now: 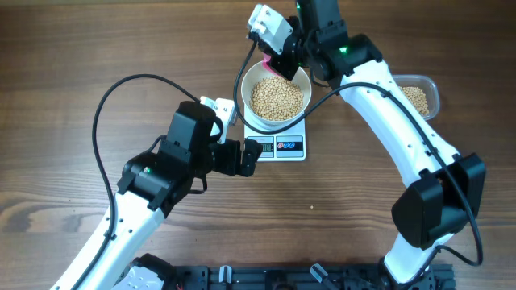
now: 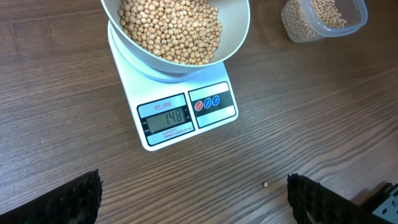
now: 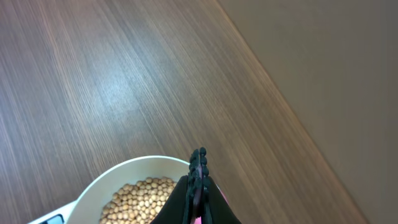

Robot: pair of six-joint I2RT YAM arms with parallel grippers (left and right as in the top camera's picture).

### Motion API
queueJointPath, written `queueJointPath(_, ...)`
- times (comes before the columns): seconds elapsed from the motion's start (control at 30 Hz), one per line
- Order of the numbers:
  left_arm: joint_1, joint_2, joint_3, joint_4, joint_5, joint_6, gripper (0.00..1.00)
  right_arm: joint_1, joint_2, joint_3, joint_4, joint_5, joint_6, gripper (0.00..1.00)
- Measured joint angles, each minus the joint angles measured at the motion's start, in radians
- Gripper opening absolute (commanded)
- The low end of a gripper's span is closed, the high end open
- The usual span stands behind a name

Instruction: Scoop item into bowl and weigh 150g on scale

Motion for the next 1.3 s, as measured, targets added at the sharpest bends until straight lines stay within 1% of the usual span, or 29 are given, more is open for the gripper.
queueJointPath(0.3, 0.000, 0.000, 0.000, 0.000, 0.000, 0.000, 1.00, 0.000, 0.000, 0.000, 0.030, -0.003, 0.128, 0.05)
queueJointPath(0.47, 0.000, 0.000, 0.000, 0.000, 0.000, 0.000, 1.00, -0.016, -0.006, 0.000, 0.111, -0.013, 0.289, 0.04)
queueJointPath(0.57, 0.000, 0.000, 0.000, 0.000, 0.000, 0.000, 1.00, -0.056, -0.026, 0.000, 0.117, -0.016, 0.364, 0.04)
queueJointPath(0.67, 0.000, 0.000, 0.000, 0.000, 0.000, 0.000, 1.00, -0.128, -0.064, 0.000, 0.118, -0.016, 0.440, 0.04)
queueJointPath(0.7, 0.000, 0.000, 0.000, 0.000, 0.000, 0.000, 1.00, -0.159, -0.082, 0.000, 0.118, -0.017, 0.494, 0.04)
queueJointPath(0.77, 0.000, 0.000, 0.000, 0.000, 0.000, 0.000, 1.00, -0.238, -0.129, 0.000, 0.120, -0.024, 0.539, 0.04)
queueJointPath(0.87, 0.000, 0.000, 0.000, 0.000, 0.000, 0.000, 1.00, -0.338, -0.183, 0.000, 0.116, -0.074, 0.625, 0.04)
queueJointPath(0.97, 0.000, 0.000, 0.000, 0.000, 0.000, 0.000, 1.00, -0.442, -0.224, 0.000, 0.065, -0.142, 0.690, 0.04)
queueJointPath(1.1, 0.000, 0.000, 0.000, 0.000, 0.000, 0.000, 1.00, -0.558, -0.230, 0.003, -0.063, -0.200, 0.730, 0.04)
queueJointPath(1.3, 0.000, 0.000, 0.000, 0.000, 0.000, 0.000, 1.00, -0.658, -0.230, 0.003, -0.129, -0.231, 0.725, 0.04)
